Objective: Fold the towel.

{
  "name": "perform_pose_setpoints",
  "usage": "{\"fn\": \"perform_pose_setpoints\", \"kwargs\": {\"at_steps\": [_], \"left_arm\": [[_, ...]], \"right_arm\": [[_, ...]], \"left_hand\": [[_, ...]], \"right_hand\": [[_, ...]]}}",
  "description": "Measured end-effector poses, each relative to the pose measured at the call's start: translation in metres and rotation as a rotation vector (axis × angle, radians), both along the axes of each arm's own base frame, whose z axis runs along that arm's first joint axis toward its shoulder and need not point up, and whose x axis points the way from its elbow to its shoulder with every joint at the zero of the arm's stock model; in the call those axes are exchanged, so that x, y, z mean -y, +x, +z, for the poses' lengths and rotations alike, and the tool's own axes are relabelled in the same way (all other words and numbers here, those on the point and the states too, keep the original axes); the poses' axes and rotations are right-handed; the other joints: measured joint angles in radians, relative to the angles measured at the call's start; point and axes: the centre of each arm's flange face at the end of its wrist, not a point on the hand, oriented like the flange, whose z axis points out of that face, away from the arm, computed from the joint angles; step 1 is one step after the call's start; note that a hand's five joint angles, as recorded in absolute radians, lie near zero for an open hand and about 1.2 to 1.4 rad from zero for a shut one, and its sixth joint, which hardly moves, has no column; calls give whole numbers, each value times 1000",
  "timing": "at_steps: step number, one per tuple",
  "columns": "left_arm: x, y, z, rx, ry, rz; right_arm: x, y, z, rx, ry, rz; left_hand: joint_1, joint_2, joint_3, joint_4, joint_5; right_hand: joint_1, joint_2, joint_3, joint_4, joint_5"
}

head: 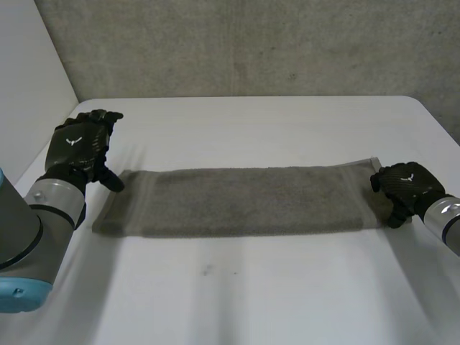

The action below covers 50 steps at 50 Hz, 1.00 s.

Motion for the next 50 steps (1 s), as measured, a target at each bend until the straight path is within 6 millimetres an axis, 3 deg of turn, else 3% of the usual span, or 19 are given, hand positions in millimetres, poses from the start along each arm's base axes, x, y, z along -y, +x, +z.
{"fn": "perform_pose_setpoints", "kwargs": {"at_steps": [9, 12, 14, 18, 21, 31, 38, 41, 44, 45, 46, 47, 50], "left_arm": [[0, 1, -1, 2, 2, 2], [0, 1, -1, 2, 4, 2], [0, 1, -2, 2, 5, 1], [0, 0, -2, 3, 6, 0], [0, 0, -2, 3, 7, 1], [0, 1, -1, 2, 3, 3], [0, 1, 0, 1, 2, 3], [0, 1, 0, 1, 1, 1], [-1, 0, 0, 1, 1, 1], [-1, 0, 0, 1, 1, 1], [-1, 0, 0, 1, 1, 1], [-1, 0, 0, 1, 1, 1], [-1, 0, 0, 1, 1, 0]], "right_arm": [[5, -4, -10, 0, 11, -14], [8, -7, -13, -1, 15, -22], [10, -8, -14, -2, 12, -26], [17, -15, -13, -9, -7, -56], [25, -26, -11, -28, -23, -110], [46, -95, 4, -288, -37, -355], [56, -114, 26, -418, -82, -403], [59, -90, 54, -398, -179, -369], [54, -44, 79, -321, -274, -286], [48, -19, 88, -275, -312, -235], [48, -19, 88, -275, -312, -235], [38, 12, 97, -219, -353, -169], [16, 63, 103, -141, -397, -46]], "left_hand": [[0, 0, 0, 0, 0], [0, 0, 0, 0, 0], [0, 0, 0, 0, 0], [0, 0, 0, 0, 0], [0, 0, 0, 0, 0], [0, 0, 0, 0, 0], [0, 0, 0, -1, 0], [0, 0, 0, 0, 0], [0, 0, 0, 0, 0], [0, 0, 0, 0, 0], [0, 0, 0, 0, 0], [0, 0, 0, 0, 0], [0, 0, 0, 0, 0]], "right_hand": [[7, 7, 8, 7, 7], [404, 403, 388, 392, 358], [548, 585, 552, 558, 523], [566, 674, 674, 687, 595], [566, 674, 674, 687, 595], [566, 674, 674, 691, 595], [566, 674, 675, 691, 596], [566, 674, 675, 691, 596], [566, 676, 681, 691, 599], [566, 676, 682, 691, 601], [566, 676, 682, 691, 601], [566, 676, 684, 691, 603], [566, 676, 685, 691, 603]]}}
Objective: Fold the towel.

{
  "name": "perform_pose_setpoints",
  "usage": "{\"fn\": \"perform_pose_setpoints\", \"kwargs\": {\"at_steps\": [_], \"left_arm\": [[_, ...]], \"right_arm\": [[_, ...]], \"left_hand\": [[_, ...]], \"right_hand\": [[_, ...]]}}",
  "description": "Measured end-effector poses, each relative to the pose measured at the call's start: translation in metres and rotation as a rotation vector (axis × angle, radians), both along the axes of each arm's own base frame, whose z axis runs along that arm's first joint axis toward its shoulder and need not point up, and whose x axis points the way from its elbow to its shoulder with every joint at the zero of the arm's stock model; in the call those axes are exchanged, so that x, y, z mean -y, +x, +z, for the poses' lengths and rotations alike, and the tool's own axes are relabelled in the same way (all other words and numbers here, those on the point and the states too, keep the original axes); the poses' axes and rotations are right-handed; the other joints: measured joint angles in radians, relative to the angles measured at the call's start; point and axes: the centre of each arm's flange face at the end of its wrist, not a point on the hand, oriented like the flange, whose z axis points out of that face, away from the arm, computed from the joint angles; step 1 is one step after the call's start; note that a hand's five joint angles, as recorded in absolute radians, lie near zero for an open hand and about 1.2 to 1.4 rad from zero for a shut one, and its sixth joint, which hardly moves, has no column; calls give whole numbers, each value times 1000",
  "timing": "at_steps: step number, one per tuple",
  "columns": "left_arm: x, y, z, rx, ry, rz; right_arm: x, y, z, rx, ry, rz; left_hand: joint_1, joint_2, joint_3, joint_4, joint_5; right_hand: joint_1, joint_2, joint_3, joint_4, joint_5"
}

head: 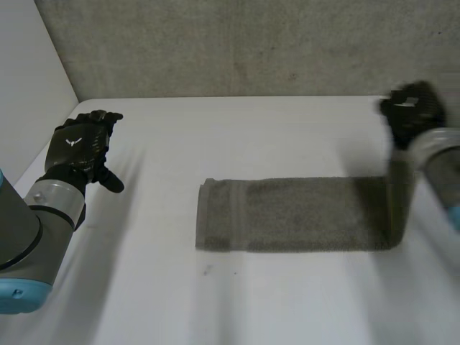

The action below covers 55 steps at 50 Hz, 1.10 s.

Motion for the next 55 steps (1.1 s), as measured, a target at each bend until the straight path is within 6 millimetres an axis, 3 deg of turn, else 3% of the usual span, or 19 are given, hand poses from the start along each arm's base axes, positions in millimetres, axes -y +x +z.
{"fn": "perform_pose_setpoints", "kwargs": {"at_steps": [3, 5, 7, 8, 11, 15, 16, 17, 18, 20, 26, 32, 38, 43, 46, 48, 50, 51, 55], "left_arm": [[0, 0, 0, 0, 0, -1], [-1, -1, 0, 1, 0, -3], [-1, -1, 0, 1, 0, -4], [-1, -2, 0, 1, 1, -6], [-2, -2, -1, 2, 3, -8], [-3, -4, -2, 3, 8, -13], [-3, -4, -3, 3, 9, -15], [-4, -6, -3, 4, 10, -21], [-4, -7, -3, 4, 9, -25], [-6, -11, -3, 3, 7, -39], [-12, -33, -2, -1, -9, -113], [-20, -77, -4, -7, -29, -232], [-22, -114, -18, -3, -22, -319], [-24, -135, -45, 21, 17, -361], [-26, -140, -60, 38, 45, -374], [-29, -141, -73, 54, 73, -382], [-32, -141, -79, 64, 91, -384], [-34, -140, -82, 69, 101, -384], [-38, -136, -81, 75, 111, -373]], "right_arm": [[-33, 57, -4, 33, -13, 169], [-69, 103, -18, 40, 1, 325], [-86, 122, -27, 37, 16, 392], [-105, 140, -39, 31, 37, 464], [-138, 165, -67, 4, 95, 572], [-161, 179, -95, -31, 155, 638], [-164, 180, -98, -35, 163, 642], [-168, 181, -104, -43, 179, 646], [-168, 181, -105, -44, 182, 645], [-168, 178, -102, -40, 184, 624], [-147, 155, -73, 41, 185, 499], [-115, 99, -52, 205, 282, 299], [-105, 49, -68, 258, 429, 168], [-105, 16, -87, 271, 527, 103], [-103, 3, -95, 275, 552, 83], [-100, -7, -99, 273, 549, 74], [-95, -12, -101, 263, 526, 74], [-92, -14, -101, 251, 502, 77], [-82, -14, -96, 208, 424, 93]], "left_hand": [[0, 0, 0, 0, 0], [0, 0, 0, 0, 0], [0, 0, 0, 0, 0], [0, 0, 0, 0, 0], [0, 0, 0, 0, 0], [0, 0, 0, 0, 0], [0, 0, 0, 0, 0], [0, 0, 0, 0, 0], [0, 0, 0, 0, 0], [0, 0, 0, 0, 0], [0, 0, 0, 0, 0], [0, 9, 7, 5, 0], [3, 14, 12, 10, 0], [3, 15, 14, 10, 0], [3, 15, 14, 10, 0], [3, 15, 14, 10, 0], [3, 15, 14, 10, 0], [3, 15, 14, 10, 0], [3, 15, 14, 10, 0]], "right_hand": [[0, 0, 0, 0, 3], [0, 0, 0, 0, 4], [0, 0, 0, 0, 4], [0, 0, 0, 1, 4], [0, 0, 0, 0, 4], [-23, -44, -49, -49, -22], [-57, -113, -103, -104, -57], [-302, -353, -357, -360, -291], [-343, -416, -399, -402, -331], [-773, -857, -857, -860, -753], [-825, -925, -978, -960, -832], [-825, -925, -978, -960, -833], [-825, -925, -978, -960, -833], [-814, -917, -965, -950, -826], [-632, -753, -770, -768, -663], [-286, -375, -403, -405, -326], [-182, -268, -299, -301, -222], [-24, -29, -65, -64, -8], [-24, -6, -9, -4, 6]]}}
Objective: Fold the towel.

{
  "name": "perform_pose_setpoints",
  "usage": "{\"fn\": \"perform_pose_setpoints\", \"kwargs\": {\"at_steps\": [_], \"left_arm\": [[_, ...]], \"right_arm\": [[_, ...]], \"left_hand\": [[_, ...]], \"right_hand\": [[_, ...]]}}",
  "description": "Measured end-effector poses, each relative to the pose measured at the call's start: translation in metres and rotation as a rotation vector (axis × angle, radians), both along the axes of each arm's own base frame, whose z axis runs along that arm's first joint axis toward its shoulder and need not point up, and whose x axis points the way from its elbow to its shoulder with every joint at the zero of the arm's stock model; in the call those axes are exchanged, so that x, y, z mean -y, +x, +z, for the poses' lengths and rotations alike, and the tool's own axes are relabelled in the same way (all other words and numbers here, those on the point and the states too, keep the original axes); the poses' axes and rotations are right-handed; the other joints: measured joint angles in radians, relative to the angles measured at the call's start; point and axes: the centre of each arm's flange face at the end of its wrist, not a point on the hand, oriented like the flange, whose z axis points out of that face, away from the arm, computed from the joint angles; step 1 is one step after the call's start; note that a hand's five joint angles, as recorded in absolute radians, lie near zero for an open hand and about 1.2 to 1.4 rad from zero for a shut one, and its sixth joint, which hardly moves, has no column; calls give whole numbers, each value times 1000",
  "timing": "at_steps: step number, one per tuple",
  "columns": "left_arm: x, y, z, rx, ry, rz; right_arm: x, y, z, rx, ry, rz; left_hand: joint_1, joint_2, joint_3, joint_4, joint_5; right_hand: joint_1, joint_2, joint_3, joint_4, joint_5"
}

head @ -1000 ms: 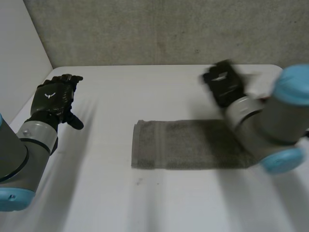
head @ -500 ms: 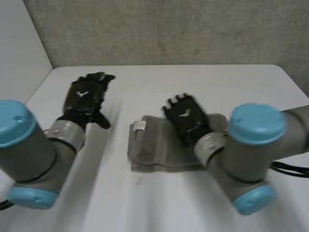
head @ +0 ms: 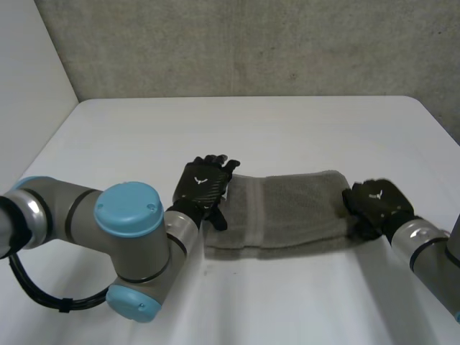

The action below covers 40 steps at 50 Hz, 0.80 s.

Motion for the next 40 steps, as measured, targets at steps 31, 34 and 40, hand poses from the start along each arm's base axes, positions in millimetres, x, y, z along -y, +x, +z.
{"fn": "perform_pose_setpoints", "kwargs": {"at_steps": [31, 34, 40], "left_arm": [[5, 52, 89, -112, -161, 254], [5, 35, 83, -121, -151, 180], [1, 4, 59, -136, -78, 75]], "right_arm": [[-79, 158, 28, 71, -144, 454], [-53, 135, 44, 162, -118, 322], [-12, 91, 63, 353, -26, 118]], "left_hand": [[-3, -2, -2, -2, 0], [-3, -2, -2, 0, 0], [-2, -1, 0, 0, 0]], "right_hand": [[-800, -920, -970, -957, -844], [-800, -920, -970, -957, -844], [-800, -920, -970, -957, -844]]}}
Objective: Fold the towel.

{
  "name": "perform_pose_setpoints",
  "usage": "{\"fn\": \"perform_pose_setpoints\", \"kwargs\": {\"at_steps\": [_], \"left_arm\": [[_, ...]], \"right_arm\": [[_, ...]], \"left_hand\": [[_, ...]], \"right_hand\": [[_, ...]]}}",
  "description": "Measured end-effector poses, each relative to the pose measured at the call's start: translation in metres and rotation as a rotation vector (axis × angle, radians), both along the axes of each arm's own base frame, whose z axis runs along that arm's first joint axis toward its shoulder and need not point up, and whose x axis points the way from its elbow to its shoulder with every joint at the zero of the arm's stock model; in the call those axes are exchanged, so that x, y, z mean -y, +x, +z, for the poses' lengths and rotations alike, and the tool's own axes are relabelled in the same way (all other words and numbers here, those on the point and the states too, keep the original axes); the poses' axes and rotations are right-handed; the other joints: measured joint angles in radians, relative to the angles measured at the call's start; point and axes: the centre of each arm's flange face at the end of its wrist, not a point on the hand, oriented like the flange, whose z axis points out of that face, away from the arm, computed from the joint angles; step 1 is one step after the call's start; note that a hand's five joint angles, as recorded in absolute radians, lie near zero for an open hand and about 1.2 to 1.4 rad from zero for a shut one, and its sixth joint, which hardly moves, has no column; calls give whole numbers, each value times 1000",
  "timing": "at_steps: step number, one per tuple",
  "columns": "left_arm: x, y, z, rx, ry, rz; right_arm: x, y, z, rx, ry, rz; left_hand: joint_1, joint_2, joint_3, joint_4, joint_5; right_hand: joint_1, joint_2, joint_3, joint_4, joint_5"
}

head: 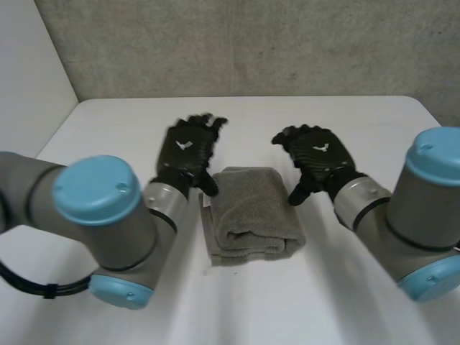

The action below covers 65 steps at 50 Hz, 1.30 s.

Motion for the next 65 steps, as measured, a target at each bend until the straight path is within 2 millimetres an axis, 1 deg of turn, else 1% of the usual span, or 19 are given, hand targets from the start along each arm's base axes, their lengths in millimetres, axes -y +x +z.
{"fn": "perform_pose_setpoints", "kwargs": {"at_steps": [4, 9, 12, 17, 19, 22, 25, 29, 33, 36, 37, 38, 41, 43, 44, 45, 47, 53, 65], "left_arm": [[-4, -10, -22, 4, 88, -29], [-10, -10, -58, 50, 225, -24], [-12, -5, -70, 78, 271, -10], [-10, 5, -73, 101, 299, 24], [-5, 14, -69, 105, 300, 59], [-1, 20, -63, 101, 293, 83], [2, 24, -55, 93, 278, 98], [4, 23, -34, 70, 224, 95], [4, 19, 9, 20, 116, 81], [2, 21, 44, -24, 41, 80], [0, 25, 66, -52, -3, 85], [0, 25, 66, -52, -3, 85], [-4, 43, 118, -107, -89, 121], [-5, 62, 143, -120, -115, 166], [-5, 62, 143, -120, -115, 166], [-5, 78, 159, -124, -126, 204], [-6, 93, 171, -120, -127, 244], [-12, 118, 189, -106, -119, 303], [-23, 120, 188, -6, -105, 277]], "right_arm": [[8, -6, -9, 25, 94, -4], [13, 1, -43, -19, 252, 53], [14, 6, -58, -47, 302, 78], [16, 11, -67, -70, 318, 98], [19, 15, -69, -88, 301, 110], [21, 17, -64, -97, 271, 115], [24, 18, -48, -94, 216, 114], [28, 17, -8, -61, 108, 92], [31, 8, 49, 4, -31, 13], [31, -2, 82, 45, -111, -62], [32, -10, 101, 66, -155, -112], [32, -10, 101, 66, -155, -112], [33, -31, 135, 99, -233, -225], [33, -43, 147, 105, -256, -276], [33, -43, 147, 105, -256, -276], [32, -49, 153, 105, -261, -300], [30, -54, 156, 100, -256, -317], [21, -60, 163, 90, -233, -323], [13, -60, 160, 74, -206, -308]], "left_hand": [[0, 0, 0, 0, 0], [0, -2, -2, -2, 0], [0, -2, -2, -2, 0], [0, -2, -2, -2, -1], [0, -2, -2, -2, -1], [0, -2, -2, -2, -1], [0, -2, -2, -2, -2], [0, -6, -5, -4, -2], [0, -9, -8, -5, -2], [0, -9, -8, -5, -2], [0, -9, -8, -5, -2], [0, -9, -8, -5, -2], [0, -9, -8, -5, -2], [0, -9, -8, -5, -2], [0, -9, -8, -5, -2], [0, -9, -8, -5, -2], [0, -9, -8, -5, -2], [0, -9, -8, -5, -2], [0, -9, -8, -5, -2]], "right_hand": [[0, 0, 0, 0, 0], [0, 0, 0, 0, 0], [0, 0, 0, 0, 0], [0, 0, 0, 0, 0], [0, 0, 0, 0, 0], [0, 0, 0, 0, -5], [0, 0, 0, 0, -8], [0, 0, 0, 0, -8], [0, 0, 0, 0, -8], [0, 0, 0, 0, -7], [0, 0, 0, 0, -7], [0, 0, 0, 0, -7], [0, 0, 0, 0, -7], [0, 0, 0, 0, -7], [0, 0, 0, 0, -7], [0, 0, 0, 0, -7], [0, 0, 0, 0, -7], [0, 0, 0, 0, -7], [0, 0, 0, 0, -7]]}}
